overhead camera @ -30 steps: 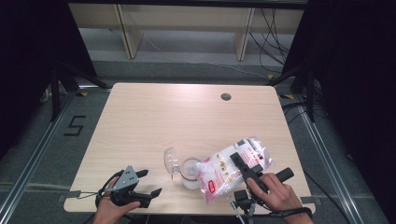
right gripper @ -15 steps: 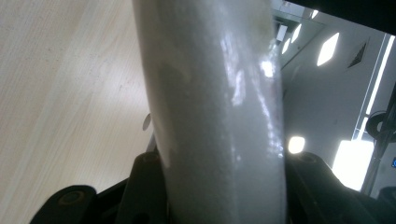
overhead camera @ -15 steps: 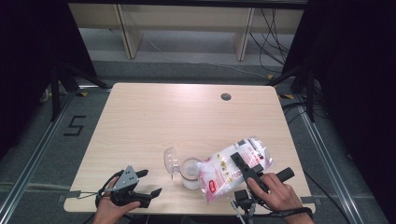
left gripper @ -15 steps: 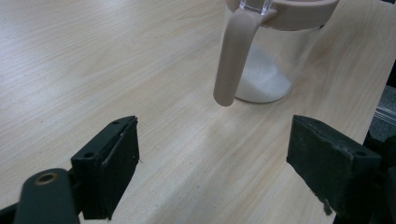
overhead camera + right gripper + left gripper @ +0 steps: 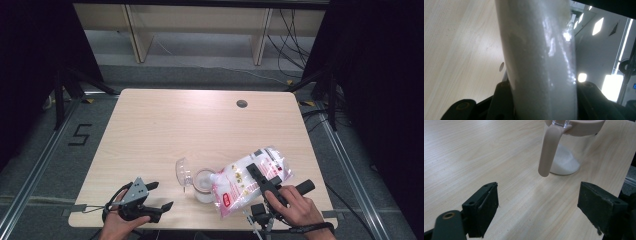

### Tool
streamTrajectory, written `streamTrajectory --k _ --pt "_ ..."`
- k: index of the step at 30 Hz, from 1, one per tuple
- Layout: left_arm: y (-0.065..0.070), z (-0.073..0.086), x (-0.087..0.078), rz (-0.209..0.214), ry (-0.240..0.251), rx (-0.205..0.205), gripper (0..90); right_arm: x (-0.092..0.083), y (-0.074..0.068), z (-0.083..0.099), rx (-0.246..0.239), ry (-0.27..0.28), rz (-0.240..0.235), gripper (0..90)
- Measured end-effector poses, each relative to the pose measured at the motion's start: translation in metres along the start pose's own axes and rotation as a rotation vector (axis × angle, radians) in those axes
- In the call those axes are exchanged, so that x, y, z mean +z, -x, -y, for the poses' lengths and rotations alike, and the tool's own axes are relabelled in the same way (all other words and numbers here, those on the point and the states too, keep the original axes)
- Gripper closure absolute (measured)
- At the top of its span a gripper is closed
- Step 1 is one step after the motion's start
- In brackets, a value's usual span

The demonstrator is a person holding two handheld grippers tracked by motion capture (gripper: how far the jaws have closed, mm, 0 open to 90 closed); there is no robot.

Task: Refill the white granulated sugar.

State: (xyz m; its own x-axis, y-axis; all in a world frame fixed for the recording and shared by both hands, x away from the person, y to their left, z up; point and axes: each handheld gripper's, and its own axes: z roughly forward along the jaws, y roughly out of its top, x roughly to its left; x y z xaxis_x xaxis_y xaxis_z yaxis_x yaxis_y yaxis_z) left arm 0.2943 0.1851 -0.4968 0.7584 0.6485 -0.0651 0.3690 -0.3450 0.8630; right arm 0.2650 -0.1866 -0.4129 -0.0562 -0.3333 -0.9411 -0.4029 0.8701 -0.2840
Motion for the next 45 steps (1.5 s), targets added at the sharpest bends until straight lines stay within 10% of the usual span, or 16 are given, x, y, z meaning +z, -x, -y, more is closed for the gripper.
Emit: streamTrajectory --k 45 --pt "-0.0009 -0.0001 -0.0006 -0.001 -0.011 0.013 16.6 -0.0004 -0.0009 -0.0012 -0.001 0.000 0.003 65.6"
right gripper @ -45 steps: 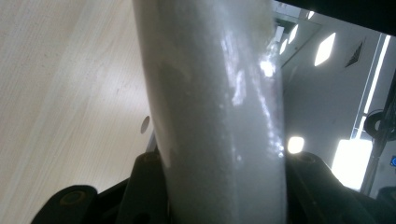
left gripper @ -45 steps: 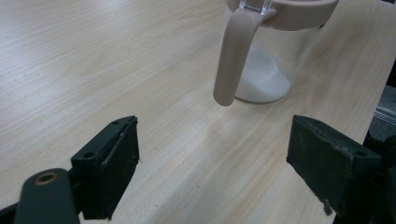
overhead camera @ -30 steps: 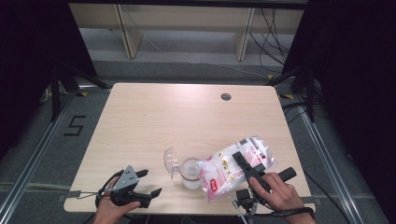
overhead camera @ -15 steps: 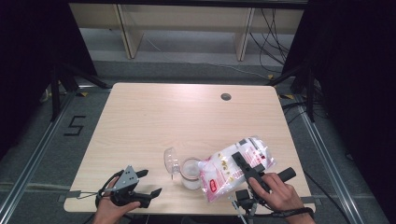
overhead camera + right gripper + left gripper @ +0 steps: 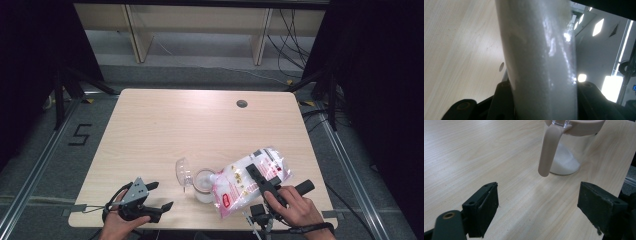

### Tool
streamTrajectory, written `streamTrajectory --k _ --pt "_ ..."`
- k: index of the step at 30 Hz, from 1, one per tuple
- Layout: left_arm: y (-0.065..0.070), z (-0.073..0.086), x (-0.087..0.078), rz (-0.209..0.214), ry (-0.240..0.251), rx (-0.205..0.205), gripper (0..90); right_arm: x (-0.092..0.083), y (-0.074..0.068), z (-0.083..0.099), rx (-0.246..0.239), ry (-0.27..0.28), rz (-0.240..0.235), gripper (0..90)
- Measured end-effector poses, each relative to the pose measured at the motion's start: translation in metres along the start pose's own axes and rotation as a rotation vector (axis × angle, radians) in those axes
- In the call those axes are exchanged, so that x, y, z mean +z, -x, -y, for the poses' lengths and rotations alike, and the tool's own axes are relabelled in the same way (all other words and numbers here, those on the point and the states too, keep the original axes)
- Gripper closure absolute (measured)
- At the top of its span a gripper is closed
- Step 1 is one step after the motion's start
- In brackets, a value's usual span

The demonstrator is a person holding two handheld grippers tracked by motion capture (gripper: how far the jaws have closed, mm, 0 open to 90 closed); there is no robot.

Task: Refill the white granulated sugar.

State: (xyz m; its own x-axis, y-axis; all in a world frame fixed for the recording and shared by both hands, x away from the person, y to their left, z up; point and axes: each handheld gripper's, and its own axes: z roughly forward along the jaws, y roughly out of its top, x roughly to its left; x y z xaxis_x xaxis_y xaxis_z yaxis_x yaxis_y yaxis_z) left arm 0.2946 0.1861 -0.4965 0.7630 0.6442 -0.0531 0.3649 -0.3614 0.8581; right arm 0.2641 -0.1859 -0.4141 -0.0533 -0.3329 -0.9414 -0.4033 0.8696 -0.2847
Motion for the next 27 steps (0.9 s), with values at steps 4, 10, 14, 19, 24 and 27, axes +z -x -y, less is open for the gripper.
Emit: streamTrajectory --k 4,10,14,19,24,27 --pt "0.0000 0.0000 0.0000 0.000 0.000 0.000 16.6 0.0008 0.0018 0.0010 -0.024 0.008 0.006 65.6" --pt "-0.0001 -0.0001 0.0000 -0.001 -0.001 0.000 16.6 -0.0005 -0.0018 0.0044 0.015 -0.026 -0.021 65.6" --pt "0.0009 0.0001 0.0006 0.000 0.011 -0.014 16.6 0.0003 0.0006 0.0050 -0.023 -0.010 0.000 65.6" --pt "0.0005 0.0002 0.0005 0.004 0.011 -0.013 16.6 -0.0010 -0.0006 0.0067 -0.007 -0.036 -0.022 65.7" --pt "0.0001 0.0000 0.0001 0.004 0.006 -0.005 16.6 -0.0010 -0.0016 0.0060 -0.007 -0.037 -0.029 65.7" --pt "0.0009 0.0000 0.0006 0.000 0.011 -0.015 16.6 -0.0002 -0.0017 0.0044 -0.008 -0.022 -0.021 65.7"
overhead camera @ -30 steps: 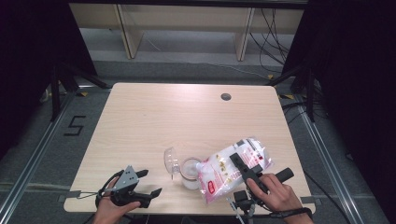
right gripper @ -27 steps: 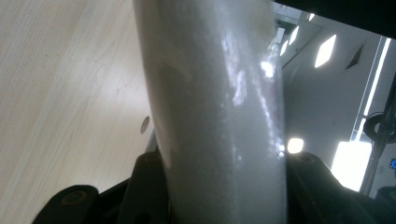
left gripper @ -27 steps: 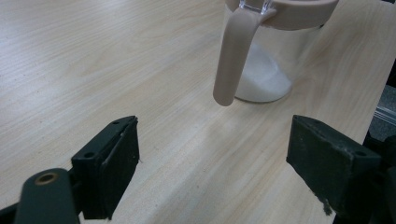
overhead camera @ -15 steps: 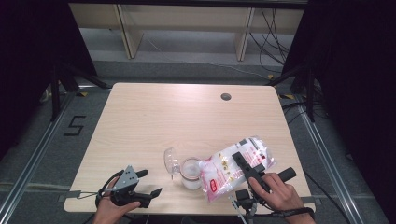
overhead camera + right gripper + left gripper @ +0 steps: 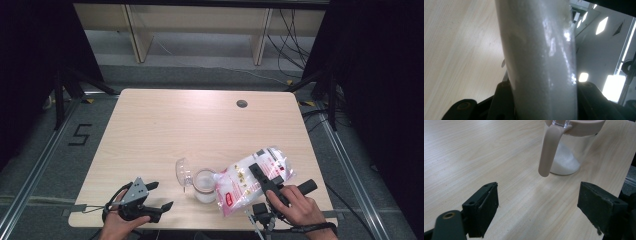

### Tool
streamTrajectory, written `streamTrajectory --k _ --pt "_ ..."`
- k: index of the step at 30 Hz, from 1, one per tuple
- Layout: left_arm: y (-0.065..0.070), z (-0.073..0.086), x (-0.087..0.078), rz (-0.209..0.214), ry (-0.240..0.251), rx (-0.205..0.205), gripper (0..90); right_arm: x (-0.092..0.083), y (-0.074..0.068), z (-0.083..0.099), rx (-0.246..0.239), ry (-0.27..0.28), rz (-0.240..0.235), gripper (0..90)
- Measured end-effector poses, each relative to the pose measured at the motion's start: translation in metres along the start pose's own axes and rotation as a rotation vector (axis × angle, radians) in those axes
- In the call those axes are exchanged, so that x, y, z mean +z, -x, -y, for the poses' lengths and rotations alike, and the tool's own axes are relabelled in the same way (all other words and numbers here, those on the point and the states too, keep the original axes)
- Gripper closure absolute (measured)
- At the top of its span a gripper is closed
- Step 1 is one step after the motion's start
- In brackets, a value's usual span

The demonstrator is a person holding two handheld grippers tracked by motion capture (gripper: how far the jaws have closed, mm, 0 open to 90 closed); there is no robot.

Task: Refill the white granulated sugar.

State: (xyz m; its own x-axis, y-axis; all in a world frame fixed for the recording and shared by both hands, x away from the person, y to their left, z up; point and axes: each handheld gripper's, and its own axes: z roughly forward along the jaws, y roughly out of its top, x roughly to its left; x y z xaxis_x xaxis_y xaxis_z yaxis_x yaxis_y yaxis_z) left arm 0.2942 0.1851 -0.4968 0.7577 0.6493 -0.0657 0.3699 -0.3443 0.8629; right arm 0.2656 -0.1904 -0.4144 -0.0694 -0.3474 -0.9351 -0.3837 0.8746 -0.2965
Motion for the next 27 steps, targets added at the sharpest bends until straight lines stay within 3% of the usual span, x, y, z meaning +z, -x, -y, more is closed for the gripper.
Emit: streamTrajectory --k 2,4,12,13,14,16,18,21,23,25,27 --pt "-0.0009 0.0000 -0.0005 0.004 -0.006 0.010 16.6 0.0011 0.0011 -0.0015 -0.020 0.013 0.005 65.8" --pt "-0.0006 0.0000 -0.0004 0.003 -0.003 0.005 16.6 0.0006 -0.0006 -0.0025 0.000 0.005 0.001 65.8" --pt "-0.0009 0.0000 -0.0005 0.004 -0.005 0.010 16.6 0.0011 -0.0015 -0.0019 0.006 0.001 -0.012 66.0" --pt "-0.0006 0.0000 -0.0005 0.003 -0.004 0.006 16.6 0.0018 0.0016 -0.0016 -0.027 0.010 -0.005 66.0" --pt "-0.0006 0.0000 -0.0005 0.003 -0.003 0.005 16.6 0.0007 -0.0011 -0.0005 -0.001 -0.003 -0.006 66.1" --pt "-0.0007 0.0000 -0.0005 0.003 -0.003 0.007 16.6 0.0013 0.0009 0.0004 -0.027 0.006 -0.001 66.1" --pt "-0.0008 -0.0001 -0.0004 0.004 -0.004 0.010 16.6 -0.0004 -0.0006 0.0012 -0.002 -0.015 -0.018 66.3" --pt "-0.0006 0.0000 -0.0005 0.003 -0.002 0.006 16.6 0.0009 -0.0001 0.0007 -0.018 0.002 -0.007 66.4" --pt "-0.0006 0.0000 -0.0005 0.003 -0.003 0.005 16.6 0.0005 -0.0021 -0.0007 -0.001 -0.003 -0.009 66.4" --pt "-0.0006 0.0000 -0.0005 0.003 -0.002 0.005 16.6 0.0013 -0.0006 -0.0022 -0.021 0.009 -0.010 66.5" --pt "-0.0006 -0.0001 -0.0005 0.003 -0.002 0.008 16.6 0.0011 -0.0020 -0.0038 0.002 0.007 -0.011 66.6"
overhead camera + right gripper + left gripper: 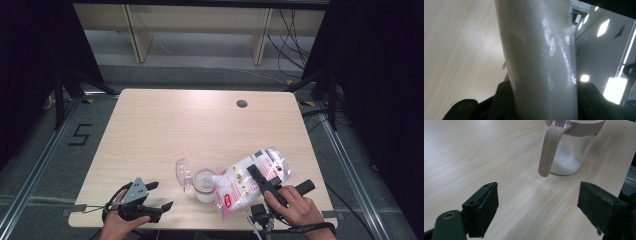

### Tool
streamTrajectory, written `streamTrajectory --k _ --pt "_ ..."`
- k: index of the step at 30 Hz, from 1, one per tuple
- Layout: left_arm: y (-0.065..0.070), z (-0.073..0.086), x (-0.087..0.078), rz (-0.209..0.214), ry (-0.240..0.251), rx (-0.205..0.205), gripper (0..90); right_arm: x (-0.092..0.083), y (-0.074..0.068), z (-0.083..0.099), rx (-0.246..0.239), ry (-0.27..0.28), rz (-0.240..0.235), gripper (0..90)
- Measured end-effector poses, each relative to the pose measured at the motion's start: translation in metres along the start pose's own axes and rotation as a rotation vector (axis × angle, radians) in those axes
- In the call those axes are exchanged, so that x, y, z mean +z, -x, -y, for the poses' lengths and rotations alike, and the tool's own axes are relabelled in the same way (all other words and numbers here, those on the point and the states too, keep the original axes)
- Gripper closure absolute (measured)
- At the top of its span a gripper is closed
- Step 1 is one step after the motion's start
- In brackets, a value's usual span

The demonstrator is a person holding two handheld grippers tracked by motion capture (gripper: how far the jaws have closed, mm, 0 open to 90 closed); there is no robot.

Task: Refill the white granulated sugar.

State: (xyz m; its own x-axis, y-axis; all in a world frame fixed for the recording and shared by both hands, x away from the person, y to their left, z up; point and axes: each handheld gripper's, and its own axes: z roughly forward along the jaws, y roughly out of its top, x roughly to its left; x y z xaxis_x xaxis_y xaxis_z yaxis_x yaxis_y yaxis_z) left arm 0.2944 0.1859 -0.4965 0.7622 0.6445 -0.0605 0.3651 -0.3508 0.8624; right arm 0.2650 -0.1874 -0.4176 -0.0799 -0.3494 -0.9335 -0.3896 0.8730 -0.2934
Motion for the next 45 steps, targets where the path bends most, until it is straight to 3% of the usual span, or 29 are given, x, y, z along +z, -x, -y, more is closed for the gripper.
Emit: streamTrajectory --k 1,2,4,7,8,9,17,19,20,21,24,31,33,35,36,43,44,45 --pt "0.0000 0.0000 0.0000 0.000 0.000 -0.001 16.6 0.0005 0.0023 -0.0008 -0.030 0.006 -0.009 66.7" --pt "0.0001 0.0001 0.0000 -0.001 0.000 -0.003 16.6 0.0003 0.0003 -0.0011 -0.006 0.006 -0.004 66.7" --pt "0.0001 0.0001 0.0000 -0.001 0.000 -0.004 16.6 0.0012 0.0020 -0.0016 -0.024 0.018 -0.006 66.9" --pt "-0.0002 0.0000 0.0001 0.001 -0.002 0.003 16.6 0.0005 -0.0002 -0.0007 0.013 0.004 -0.002 67.2" --pt "-0.0003 0.0000 0.0001 0.001 -0.004 0.004 16.6 0.0015 0.0020 0.0004 -0.023 0.017 0.000 67.3" --pt "-0.0003 0.0000 0.0001 0.001 -0.003 0.004 16.6 0.0007 0.0008 0.0011 -0.003 0.008 0.000 67.4" --pt "0.0000 0.0000 0.0004 0.000 0.000 0.000 16.6 0.0010 0.0023 0.0051 -0.001 0.020 0.011 68.1" --pt "-0.0003 0.0000 0.0001 0.001 -0.004 0.004 16.6 0.0011 0.0012 0.0046 0.023 0.018 0.008 68.2" --pt "-0.0003 0.0000 0.0001 0.001 -0.003 0.003 16.6 0.0014 0.0022 0.0050 0.000 0.024 0.009 68.3" --pt "-0.0002 0.0001 0.0001 0.001 -0.003 0.000 16.6 0.0007 0.0005 0.0046 0.024 0.016 0.005 68.2" --pt "-0.0003 0.0000 0.0000 0.001 -0.003 0.004 16.6 0.0002 0.0014 0.0037 0.019 0.013 -0.010 68.3" --pt "-0.0001 0.0000 -0.0001 0.000 -0.002 0.001 16.6 -0.0001 0.0016 0.0043 0.022 0.017 0.006 68.4" --pt "0.0000 0.0000 -0.0001 0.000 0.000 0.000 16.6 0.0003 0.0048 0.0053 -0.017 0.027 0.006 68.4" --pt "0.0001 0.0000 -0.0001 -0.001 0.001 -0.004 16.6 -0.0008 0.0017 0.0063 0.029 0.011 0.004 68.4" --pt "0.0001 0.0000 -0.0001 0.000 0.000 -0.003 16.6 -0.0001 0.0036 0.0070 0.002 0.018 0.010 68.4" --pt "-0.0001 0.0000 0.0000 0.000 -0.001 0.001 16.6 -0.0010 -0.0006 0.0053 0.040 -0.003 -0.003 68.5" --pt "0.0001 0.0000 0.0000 0.000 0.000 -0.001 16.6 -0.0001 0.0013 0.0043 0.009 0.004 -0.014 68.5" --pt "0.0000 0.0000 0.0000 0.000 -0.001 0.001 16.6 0.0000 0.0007 0.0030 0.013 0.008 -0.003 68.5"
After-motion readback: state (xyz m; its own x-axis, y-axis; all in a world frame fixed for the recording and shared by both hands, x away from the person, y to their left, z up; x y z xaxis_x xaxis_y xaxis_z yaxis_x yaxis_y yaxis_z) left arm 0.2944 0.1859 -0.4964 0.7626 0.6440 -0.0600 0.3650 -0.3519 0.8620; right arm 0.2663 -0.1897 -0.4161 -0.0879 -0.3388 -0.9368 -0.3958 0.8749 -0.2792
